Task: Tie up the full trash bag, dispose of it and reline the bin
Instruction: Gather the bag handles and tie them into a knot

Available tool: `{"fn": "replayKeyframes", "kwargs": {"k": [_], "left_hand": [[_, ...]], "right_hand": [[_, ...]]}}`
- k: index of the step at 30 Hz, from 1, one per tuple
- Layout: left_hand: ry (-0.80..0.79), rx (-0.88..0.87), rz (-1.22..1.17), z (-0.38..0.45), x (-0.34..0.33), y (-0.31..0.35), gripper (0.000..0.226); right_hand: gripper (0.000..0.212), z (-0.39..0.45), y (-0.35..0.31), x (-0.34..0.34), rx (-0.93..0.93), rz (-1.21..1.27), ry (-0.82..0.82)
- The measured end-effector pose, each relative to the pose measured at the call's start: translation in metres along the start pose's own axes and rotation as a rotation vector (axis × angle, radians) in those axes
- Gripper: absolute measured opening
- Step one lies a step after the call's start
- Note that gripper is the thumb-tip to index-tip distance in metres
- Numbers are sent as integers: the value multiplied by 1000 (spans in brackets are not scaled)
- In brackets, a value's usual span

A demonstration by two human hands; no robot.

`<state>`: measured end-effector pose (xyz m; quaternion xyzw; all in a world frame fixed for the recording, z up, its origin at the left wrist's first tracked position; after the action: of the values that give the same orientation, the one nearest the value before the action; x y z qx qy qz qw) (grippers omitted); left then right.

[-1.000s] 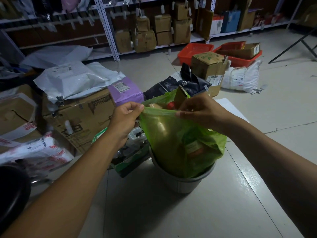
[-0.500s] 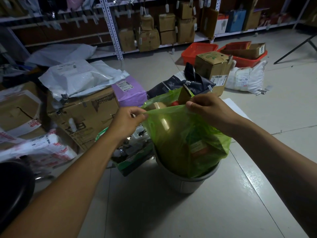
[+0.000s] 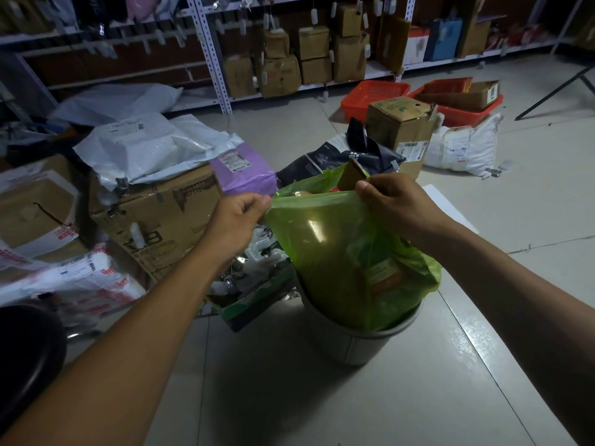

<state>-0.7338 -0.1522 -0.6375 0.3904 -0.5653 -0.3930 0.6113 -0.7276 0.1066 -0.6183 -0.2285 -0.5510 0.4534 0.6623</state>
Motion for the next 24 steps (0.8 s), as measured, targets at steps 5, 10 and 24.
{"fn": "replayKeyframes", "kwargs": {"k": [5,10,24], "left_hand": [[-18,12,32,0,-3,-1,21],[-68,48,44,-1,-11,-2,17],[-289,-113,159,-9,-35,21,13]], "right_hand": [[33,0,3,4,19,-86,43],[30,0,-6,-2,103,-185,32],[25,0,-42,-44,419,-543,-183]]}}
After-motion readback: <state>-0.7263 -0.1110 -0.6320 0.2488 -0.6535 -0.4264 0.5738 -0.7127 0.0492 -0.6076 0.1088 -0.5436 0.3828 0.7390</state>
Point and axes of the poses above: each hand's wrist, its own z-axis towards the middle knuckle, its own x-axis out of the back of the hand, y = z × x, the point moved 4 cm from there along z, towards the middle knuckle, and after that the axes turned 9 degrees about x, right-handed, at the moved point
